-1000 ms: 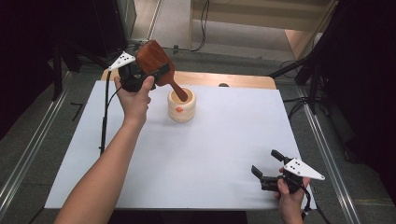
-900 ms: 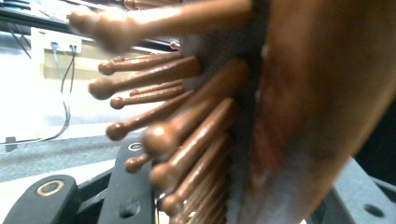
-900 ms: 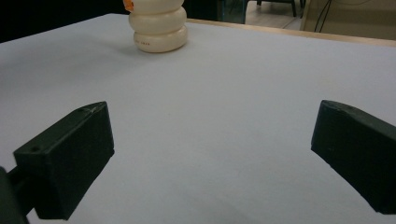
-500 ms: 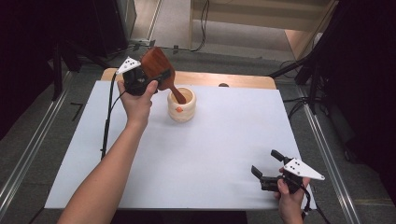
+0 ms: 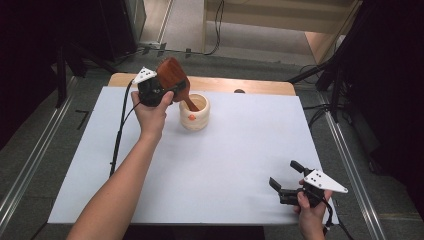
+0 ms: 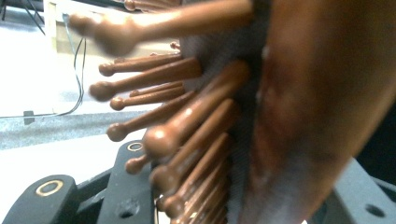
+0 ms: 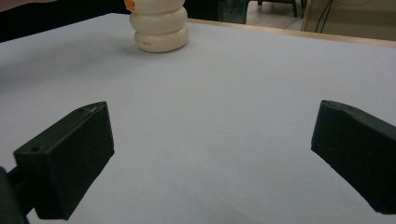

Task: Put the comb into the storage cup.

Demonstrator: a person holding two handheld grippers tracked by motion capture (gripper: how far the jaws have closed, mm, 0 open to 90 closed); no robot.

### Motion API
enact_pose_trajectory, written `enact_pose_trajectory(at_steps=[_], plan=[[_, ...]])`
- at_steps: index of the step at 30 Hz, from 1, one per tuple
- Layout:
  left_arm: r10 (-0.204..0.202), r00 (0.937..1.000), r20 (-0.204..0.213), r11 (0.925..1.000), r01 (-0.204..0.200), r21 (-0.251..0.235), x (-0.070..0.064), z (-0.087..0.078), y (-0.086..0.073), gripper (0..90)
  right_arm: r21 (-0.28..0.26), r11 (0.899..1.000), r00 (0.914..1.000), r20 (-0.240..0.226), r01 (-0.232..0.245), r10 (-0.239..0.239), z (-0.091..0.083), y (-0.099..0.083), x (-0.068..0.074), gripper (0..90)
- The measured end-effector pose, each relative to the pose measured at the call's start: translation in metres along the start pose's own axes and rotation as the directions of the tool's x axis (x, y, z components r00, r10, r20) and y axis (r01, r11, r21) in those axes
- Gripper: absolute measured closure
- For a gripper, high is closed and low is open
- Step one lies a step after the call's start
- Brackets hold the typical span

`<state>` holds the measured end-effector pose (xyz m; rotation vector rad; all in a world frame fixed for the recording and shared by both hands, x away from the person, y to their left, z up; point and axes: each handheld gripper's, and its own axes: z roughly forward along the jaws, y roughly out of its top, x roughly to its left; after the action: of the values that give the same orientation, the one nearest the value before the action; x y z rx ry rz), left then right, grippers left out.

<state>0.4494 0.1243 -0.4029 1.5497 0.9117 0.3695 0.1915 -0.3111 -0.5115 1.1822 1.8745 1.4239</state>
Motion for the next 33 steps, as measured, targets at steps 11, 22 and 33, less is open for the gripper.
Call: enact_pose_trajectory(at_steps=[11,22,33], plan=[[-0.005,0.9999,-0.01,0.9995,0.005,0.031,0.001,0.008,-0.012,54.4,-0.001,1.0,1.0,0.0,0.002,-0.002,0.0,0.0,0.0,0.0],[-0.006,1.0,-0.006,0.9986,0.006,0.052,-0.002,0.016,-0.019,54.3,0.001,1.0,1.0,-0.002,0.002,-0.002,0.001,0.0,0.0,0.0],[-0.017,0.9998,-0.013,0.9973,0.018,0.072,-0.002,0.022,-0.026,53.7,0.002,1.0,1.0,-0.001,0.0,0.0,0.001,-0.001,0.0,0.0]])
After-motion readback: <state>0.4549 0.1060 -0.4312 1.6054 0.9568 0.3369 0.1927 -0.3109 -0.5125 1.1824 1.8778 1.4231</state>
